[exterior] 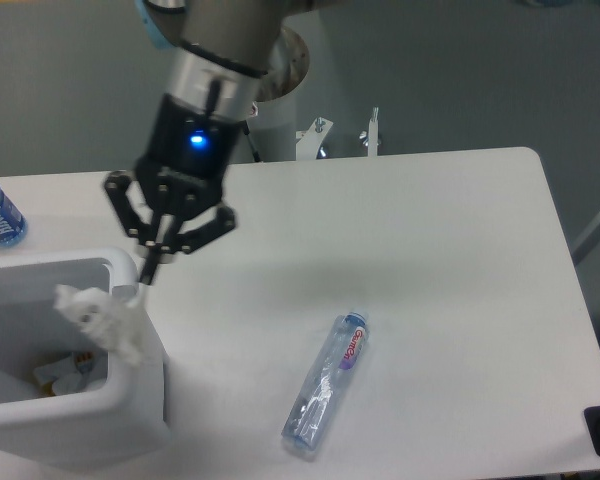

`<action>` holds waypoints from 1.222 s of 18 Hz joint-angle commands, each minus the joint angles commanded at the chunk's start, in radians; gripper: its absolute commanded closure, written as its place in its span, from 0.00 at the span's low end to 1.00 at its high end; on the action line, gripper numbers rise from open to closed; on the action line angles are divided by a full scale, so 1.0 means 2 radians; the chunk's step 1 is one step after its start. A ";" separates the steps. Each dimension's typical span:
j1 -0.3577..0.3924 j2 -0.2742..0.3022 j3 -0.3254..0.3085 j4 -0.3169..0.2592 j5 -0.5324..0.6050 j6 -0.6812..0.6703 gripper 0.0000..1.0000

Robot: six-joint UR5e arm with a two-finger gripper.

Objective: Place the trash in the trash can
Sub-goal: 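Carry the tissue over the white bin and open the gripper, then move the open gripper over the clear water bottle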

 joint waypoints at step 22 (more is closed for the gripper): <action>0.092 -0.004 0.020 0.018 -0.017 -0.090 0.00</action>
